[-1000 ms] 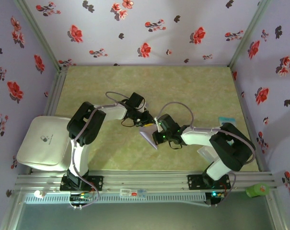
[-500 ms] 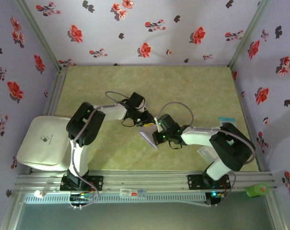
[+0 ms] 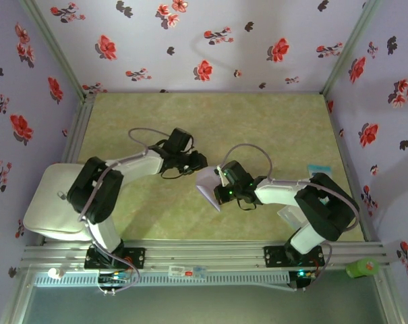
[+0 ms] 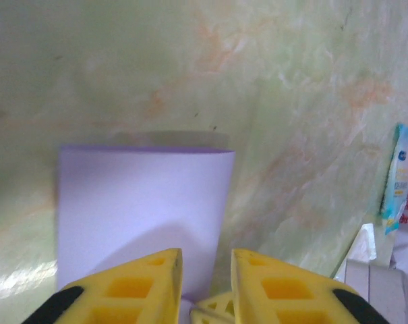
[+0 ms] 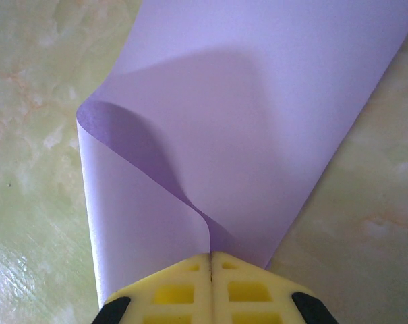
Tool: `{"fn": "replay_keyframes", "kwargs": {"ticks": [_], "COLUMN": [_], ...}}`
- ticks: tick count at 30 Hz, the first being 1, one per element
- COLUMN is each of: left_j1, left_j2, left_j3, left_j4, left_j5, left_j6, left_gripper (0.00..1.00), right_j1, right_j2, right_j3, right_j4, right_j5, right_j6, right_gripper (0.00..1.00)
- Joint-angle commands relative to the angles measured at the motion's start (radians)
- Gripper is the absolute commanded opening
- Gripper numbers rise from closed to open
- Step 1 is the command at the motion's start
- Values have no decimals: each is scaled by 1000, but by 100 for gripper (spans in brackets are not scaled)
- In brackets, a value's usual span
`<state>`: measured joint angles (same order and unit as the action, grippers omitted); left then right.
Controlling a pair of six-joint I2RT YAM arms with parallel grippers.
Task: Fold a paper plane with a square sheet of paper (pick it up from the middle)
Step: Third fold the triangle at the center of the table.
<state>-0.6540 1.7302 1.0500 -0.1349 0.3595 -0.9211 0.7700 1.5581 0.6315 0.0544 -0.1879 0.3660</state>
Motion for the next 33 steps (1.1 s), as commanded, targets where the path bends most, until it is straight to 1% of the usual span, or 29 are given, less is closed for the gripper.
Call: {"fn": "replay_keyframes", "kwargs": {"ticks": [1,6,8,10,12,15,19,23,27,33], "left_j1": [6,-23,-44,-73,-102,-127,-162,-174,-176,-178], "left_j2": [-96,-195,-199,-201,-192,-153,-95,-46,-40,-20], "left_j3": [-77,-203,-237,-288,-345,-360,-327,-311,-316,-302], "left_j4": [48,172,221,313,415,480,470,456,415,367], "left_j5": [-28,32,68,80,66,61,43,41,14,12], "left_j6": [-63,-168,-216,-285,-350,-387,-386,-383,-374,-350], "left_gripper": [18,11,5,4,1,0,0,0,0,0], "right_j1": [-6,-6,-6,-6,-6,-6,-6,-6,-6,-7], "right_j2": [10,13,15,13,11,12,5,1,2,5], "right_j3": [-4,4,5,3,1,3,-2,-8,-7,-8], "right_j4": [4,-2,-2,-5,-4,-9,-14,-8,-5,-4], "right_j5": [-8,-7,-7,-7,-5,-4,-4,3,-1,-1], "right_j6": [-15,-15,-15,-15,-13,-15,-13,-13,-10,-10], "right_gripper": [0,0,0,0,0,0,0,0,0,0]}}
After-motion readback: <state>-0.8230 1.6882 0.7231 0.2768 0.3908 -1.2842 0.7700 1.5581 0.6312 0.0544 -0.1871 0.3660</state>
